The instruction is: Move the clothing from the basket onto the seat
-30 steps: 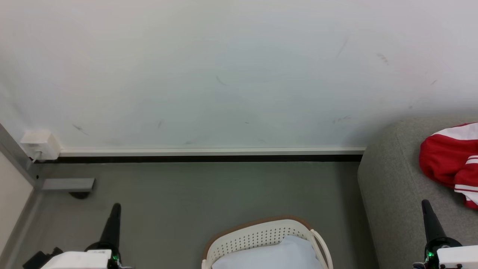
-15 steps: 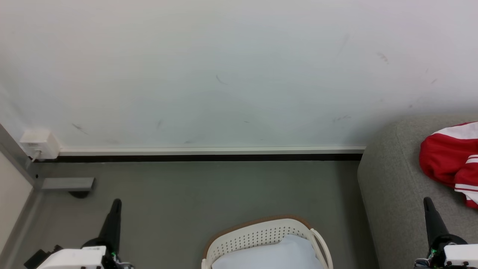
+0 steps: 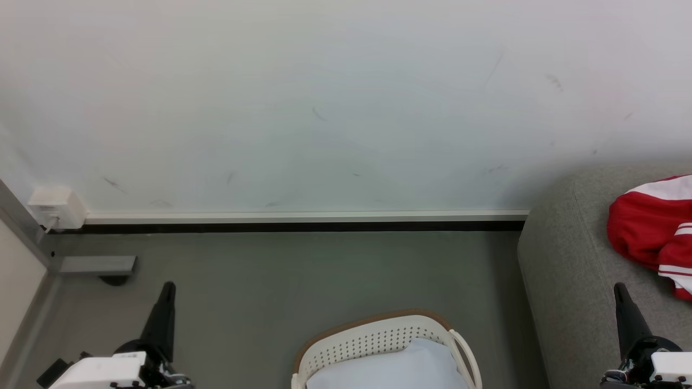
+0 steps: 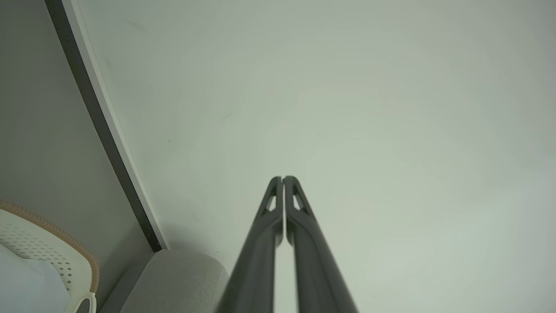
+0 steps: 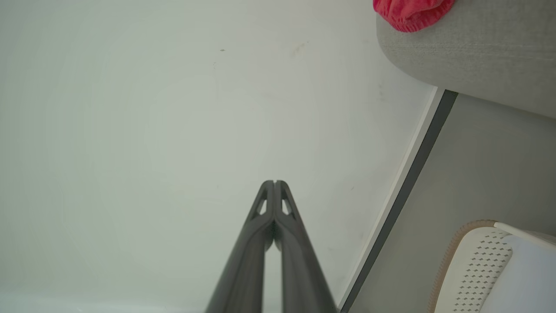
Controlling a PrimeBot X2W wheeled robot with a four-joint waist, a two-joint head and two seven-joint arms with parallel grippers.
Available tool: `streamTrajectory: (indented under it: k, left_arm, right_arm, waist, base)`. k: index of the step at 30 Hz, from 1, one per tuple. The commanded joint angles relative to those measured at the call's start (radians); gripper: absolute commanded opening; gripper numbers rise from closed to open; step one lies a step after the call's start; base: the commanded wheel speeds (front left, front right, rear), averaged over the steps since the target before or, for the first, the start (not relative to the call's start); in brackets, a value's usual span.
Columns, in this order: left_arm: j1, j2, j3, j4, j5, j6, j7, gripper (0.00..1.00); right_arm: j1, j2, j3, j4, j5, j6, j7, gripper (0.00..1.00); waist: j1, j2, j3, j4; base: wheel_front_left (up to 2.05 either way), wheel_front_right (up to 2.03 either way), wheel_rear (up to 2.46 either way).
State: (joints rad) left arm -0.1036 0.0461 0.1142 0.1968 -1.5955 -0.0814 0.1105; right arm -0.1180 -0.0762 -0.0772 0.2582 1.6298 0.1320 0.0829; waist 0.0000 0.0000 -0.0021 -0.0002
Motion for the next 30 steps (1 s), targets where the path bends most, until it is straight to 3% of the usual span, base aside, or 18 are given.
streamTrajectory:
  k: [1,30]
  left_arm:
    - [-0.009,0.008,0.004,-0.004,-0.021,0.001,0.006,0.00]
    - [-0.008,0.007,0.004,-0.004,-0.022,0.001,0.007,0.00]
  right_arm:
    - [-0.009,-0.002,-0.006,-0.004,0.015,-0.002,0.008,0.00]
    - [-0.007,-0.010,0.004,-0.005,0.025,-0.002,-0.001,0.00]
  waist:
    - [0.0000,0.0000,0.000,0.000]
    - [0.0000,0.0000,0.000,0.000]
  base:
    - [0.00,0.00,0.00]
    - [0.00,0.00,0.00]
